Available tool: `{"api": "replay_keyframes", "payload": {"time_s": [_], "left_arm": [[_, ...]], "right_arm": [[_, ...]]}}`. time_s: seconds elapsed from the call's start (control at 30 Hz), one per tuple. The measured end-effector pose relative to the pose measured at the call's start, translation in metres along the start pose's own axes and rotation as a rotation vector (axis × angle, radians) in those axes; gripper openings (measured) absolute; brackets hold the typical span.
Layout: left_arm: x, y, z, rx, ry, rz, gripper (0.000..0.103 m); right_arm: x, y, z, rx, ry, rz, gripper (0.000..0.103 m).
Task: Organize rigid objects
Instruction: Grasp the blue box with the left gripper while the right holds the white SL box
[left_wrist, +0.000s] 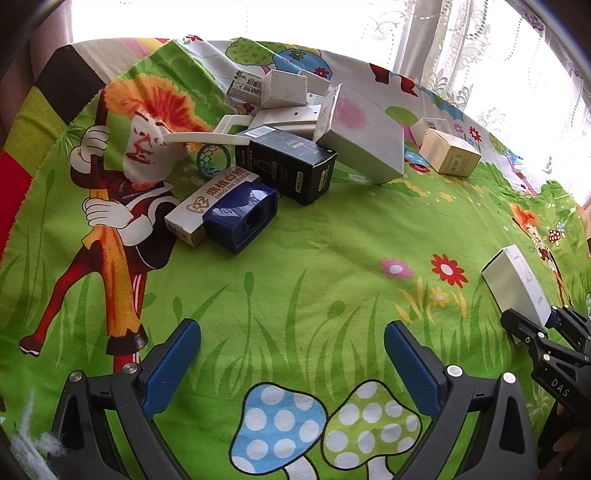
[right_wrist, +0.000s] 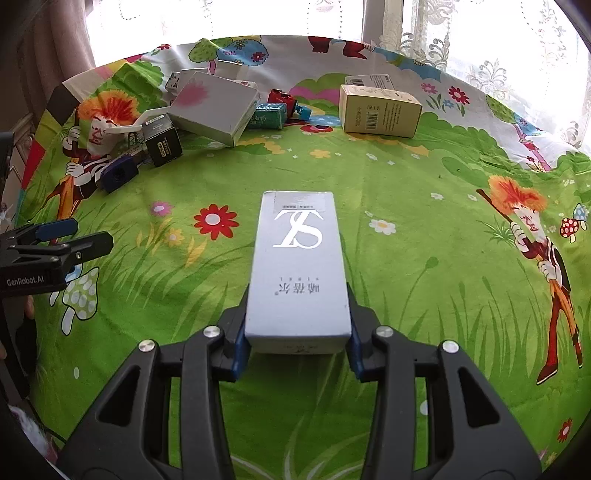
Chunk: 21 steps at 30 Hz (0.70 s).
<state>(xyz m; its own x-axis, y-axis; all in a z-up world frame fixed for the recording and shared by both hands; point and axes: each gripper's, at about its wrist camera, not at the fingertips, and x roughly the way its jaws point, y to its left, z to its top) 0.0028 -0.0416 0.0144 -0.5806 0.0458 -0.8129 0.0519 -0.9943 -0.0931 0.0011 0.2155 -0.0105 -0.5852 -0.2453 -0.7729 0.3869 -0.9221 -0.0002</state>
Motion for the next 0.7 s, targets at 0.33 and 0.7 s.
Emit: {"api": "replay_keyframes", "payload": {"time_s": [0.33, 0.7], "left_arm": [[0.009, 0.021, 0.043, 0.104, -0.021, 0.063, 0.070], [0.018, -0.023, 0.028, 0.266, -0.021, -0.054, 0.011]], "right_arm": [[-0.001, 0.001, -0.002, 0.002, -0.008, -0.009, 0.046], [-0.003, 0.000, -0.002, 0.006, -0.006, -0.003, 0.047]]}}
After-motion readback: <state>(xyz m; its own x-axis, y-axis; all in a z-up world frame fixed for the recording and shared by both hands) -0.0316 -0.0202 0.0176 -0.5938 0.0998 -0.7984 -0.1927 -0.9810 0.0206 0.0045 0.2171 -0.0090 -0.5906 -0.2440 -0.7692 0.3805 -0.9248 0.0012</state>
